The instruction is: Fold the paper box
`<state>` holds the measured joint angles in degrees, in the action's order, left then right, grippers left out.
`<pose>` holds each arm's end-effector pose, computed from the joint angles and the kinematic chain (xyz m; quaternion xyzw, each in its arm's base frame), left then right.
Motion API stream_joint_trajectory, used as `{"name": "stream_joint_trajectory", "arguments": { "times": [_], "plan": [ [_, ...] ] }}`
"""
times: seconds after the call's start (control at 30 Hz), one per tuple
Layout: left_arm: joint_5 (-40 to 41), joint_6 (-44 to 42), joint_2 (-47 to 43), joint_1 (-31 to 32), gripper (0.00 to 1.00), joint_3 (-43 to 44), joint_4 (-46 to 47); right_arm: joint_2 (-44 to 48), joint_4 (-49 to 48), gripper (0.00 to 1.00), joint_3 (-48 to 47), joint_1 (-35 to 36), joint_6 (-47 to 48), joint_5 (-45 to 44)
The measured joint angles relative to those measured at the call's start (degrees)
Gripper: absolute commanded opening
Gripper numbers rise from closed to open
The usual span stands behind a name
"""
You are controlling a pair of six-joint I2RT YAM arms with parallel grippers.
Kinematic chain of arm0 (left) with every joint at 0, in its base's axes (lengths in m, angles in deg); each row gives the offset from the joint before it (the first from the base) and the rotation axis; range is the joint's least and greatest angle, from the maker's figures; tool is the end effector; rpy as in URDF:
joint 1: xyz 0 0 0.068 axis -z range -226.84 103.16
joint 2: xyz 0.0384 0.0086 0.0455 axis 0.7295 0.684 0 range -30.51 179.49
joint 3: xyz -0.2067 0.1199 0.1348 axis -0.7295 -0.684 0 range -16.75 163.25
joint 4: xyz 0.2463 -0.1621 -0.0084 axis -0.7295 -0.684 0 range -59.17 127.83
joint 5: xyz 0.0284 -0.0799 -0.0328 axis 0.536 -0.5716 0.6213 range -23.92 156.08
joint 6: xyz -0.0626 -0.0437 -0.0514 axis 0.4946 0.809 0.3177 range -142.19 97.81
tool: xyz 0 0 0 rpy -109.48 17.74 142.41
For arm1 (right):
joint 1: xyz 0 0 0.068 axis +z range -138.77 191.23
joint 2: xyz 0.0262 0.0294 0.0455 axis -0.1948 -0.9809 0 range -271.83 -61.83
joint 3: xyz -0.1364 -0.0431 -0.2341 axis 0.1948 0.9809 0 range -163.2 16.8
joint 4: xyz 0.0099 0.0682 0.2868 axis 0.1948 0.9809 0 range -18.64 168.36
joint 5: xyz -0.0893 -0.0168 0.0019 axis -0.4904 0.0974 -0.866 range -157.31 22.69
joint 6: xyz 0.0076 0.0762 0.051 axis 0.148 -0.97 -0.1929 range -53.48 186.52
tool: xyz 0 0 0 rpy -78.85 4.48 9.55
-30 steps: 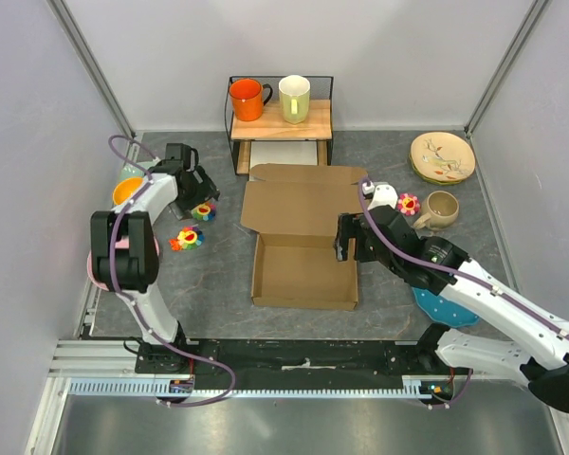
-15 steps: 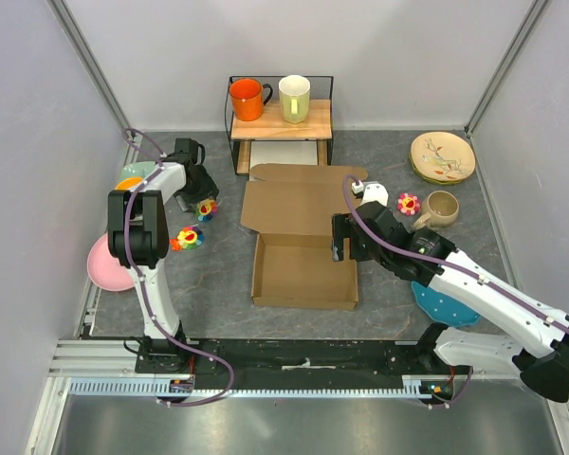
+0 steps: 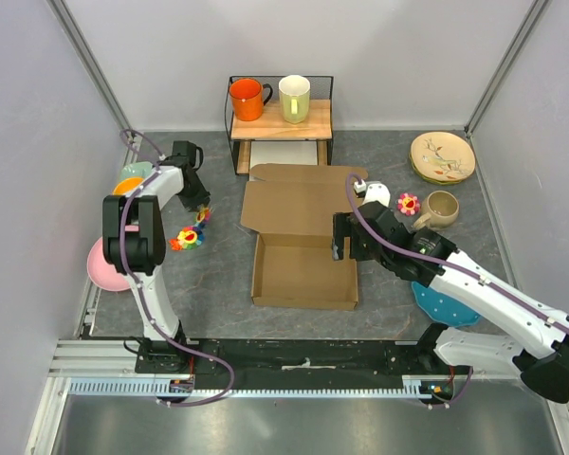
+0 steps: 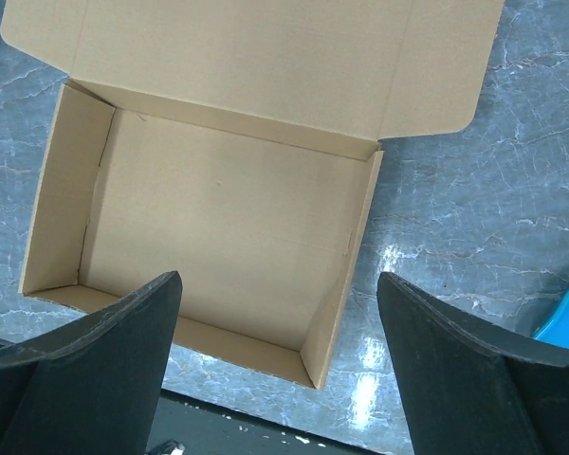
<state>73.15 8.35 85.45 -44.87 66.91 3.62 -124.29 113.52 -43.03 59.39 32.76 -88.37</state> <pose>0.4676 -0.0060 0.1101 -0.2533 0.9439 0.0010 0.2119 0.2138 0.1943 0.2897 -0.0440 0.9093 0.1204 0.3960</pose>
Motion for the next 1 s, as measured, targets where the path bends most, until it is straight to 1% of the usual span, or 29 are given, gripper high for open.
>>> {"name": "stream_joint_trajectory", "arguments": {
  "times": [0.03,0.07,0.17,0.33,0.37,0.47,0.63,0.7,0.73,0.83,0.93,1.0],
  "plan": [
    [-0.17,0.04,-1.14,0.00,0.28,-0.79,0.00,0.04,0.00,0.91,0.00,0.00,-0.07,0.00],
    [-0.46,0.00,-3.06,0.00,0.22,-2.08,-0.04,0.15,-0.02,0.91,0.00,0.00,-0.09,0.02],
    [-1.60,0.00,-9.27,0.00,0.13,-4.57,-0.37,0.66,-0.11,0.91,0.00,0.00,-0.11,0.02],
    [-3.23,0.04,-23.63,0.11,0.07,-9.99,0.11,1.42,-0.85,0.90,0.00,0.00,-0.11,0.09],
    [-3.28,0.04,-26.67,0.24,0.02,-11.39,0.00,1.64,-1.07,0.90,0.00,0.00,-0.11,0.09],
    [-3.89,0.02,-34.51,0.94,0.02,-15.10,-0.42,2.51,-1.62,0.90,0.15,0.00,-0.11,0.28],
    [-5.77,0.17,-43.12,2.69,0.02,-19.15,-3.19,4.31,-2.47,0.89,1.29,0.00,-0.55,0.85],
    [-6.27,0.92,-46.40,4.90,0.02,-19.52,-5.09,4.81,-2.56,0.89,1.57,0.00,-0.63,0.98],
    [-6.38,1.49,-48.02,6.84,0.02,-19.52,-5.53,5.09,-2.54,0.89,1.66,0.00,-0.72,1.05],
    [-6.32,3.85,-52.00,15.63,0.02,-19.50,-6.75,6.08,-2.54,0.89,1.68,0.00,-0.81,1.11],
    [-6.34,6.95,-53.75,27.26,0.02,-19.50,-7.48,7.41,-2.34,0.89,1.68,0.00,-0.98,1.09],
    [-5.66,8.35,-53.09,34.53,0.02,-19.47,-8.07,8.15,-2.03,0.89,1.68,0.00,-1.07,1.07]
  ]
}}
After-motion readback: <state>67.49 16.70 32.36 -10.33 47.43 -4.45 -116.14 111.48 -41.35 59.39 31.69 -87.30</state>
